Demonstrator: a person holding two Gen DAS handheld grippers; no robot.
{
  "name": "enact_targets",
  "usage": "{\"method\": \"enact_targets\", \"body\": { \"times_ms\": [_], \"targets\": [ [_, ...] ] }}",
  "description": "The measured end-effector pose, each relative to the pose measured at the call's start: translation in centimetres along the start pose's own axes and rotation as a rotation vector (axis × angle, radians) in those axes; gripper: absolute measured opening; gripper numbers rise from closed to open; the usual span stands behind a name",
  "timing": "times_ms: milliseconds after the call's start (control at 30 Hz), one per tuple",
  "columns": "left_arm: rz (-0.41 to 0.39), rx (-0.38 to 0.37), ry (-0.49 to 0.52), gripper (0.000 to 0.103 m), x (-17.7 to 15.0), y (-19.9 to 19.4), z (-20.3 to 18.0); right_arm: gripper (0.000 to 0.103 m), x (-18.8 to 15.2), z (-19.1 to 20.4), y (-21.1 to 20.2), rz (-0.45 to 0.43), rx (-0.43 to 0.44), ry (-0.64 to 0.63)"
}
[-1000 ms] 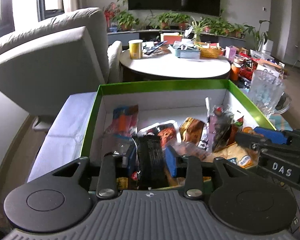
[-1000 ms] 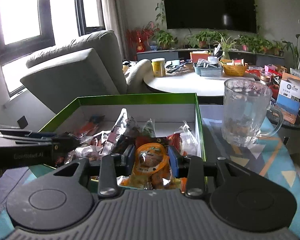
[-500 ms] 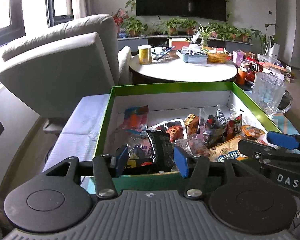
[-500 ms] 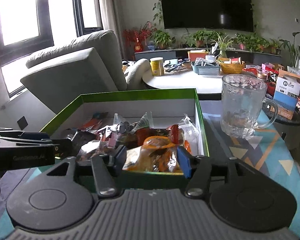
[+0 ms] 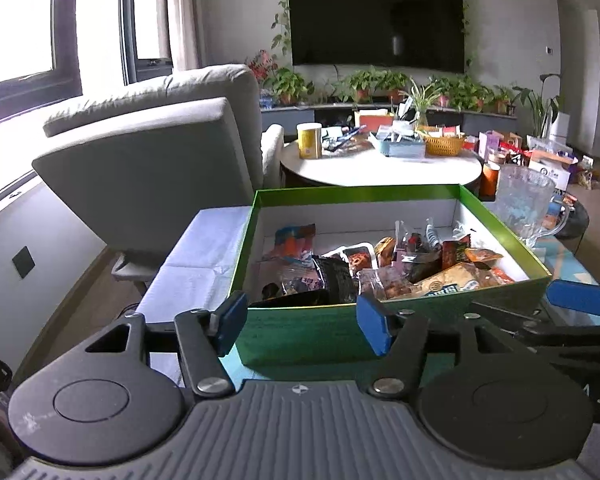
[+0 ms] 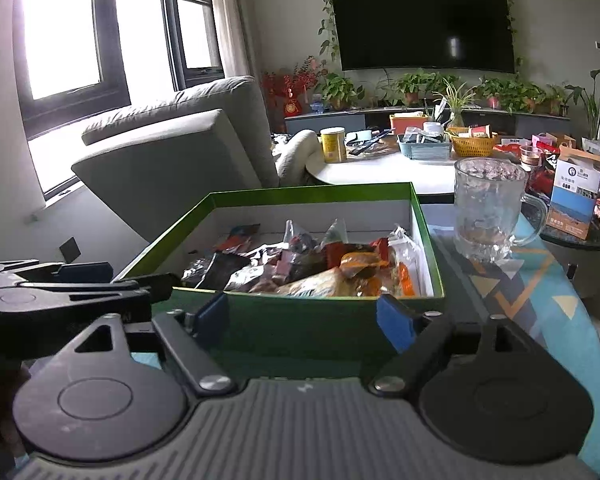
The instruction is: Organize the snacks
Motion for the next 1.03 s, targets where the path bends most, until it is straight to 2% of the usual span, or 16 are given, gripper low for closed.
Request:
{"method": "enact_targets", "body": {
  "times_ms": [267,467,633,1033],
  "targets": [
    [-0.048,0.005,0.015,0.058,-0.5,-3.2,-0.2,0.078,-0.4,0.5,-2.2,-0.005,-0.022,0.018],
    [-0.054,0.009,0.033,0.059,-1.9,-4.9,-0.4,0.078,-0.9,0.2,-3.6,-0.016,-0.041,0.061],
    [-0.076,0.009,0.017,0.063,-2.3,-6.1,-0.1,0.078,-1.2,0.4,-4.9,-0.036,-0.063,0.056],
    [-0.090,0.021,0.010,0.063,-2.8,-7.1,0.0,0.078,-1.3,0.9,-6.1,-0.063,-0.056,0.038]
  ]
}}
Point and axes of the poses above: each gripper's, at about its wrist camera, not at the fingertips, and y roughly the way its jaws point, z to its left, x to its top, the point moved 3 cm from there along y, roughly the way its jaws point
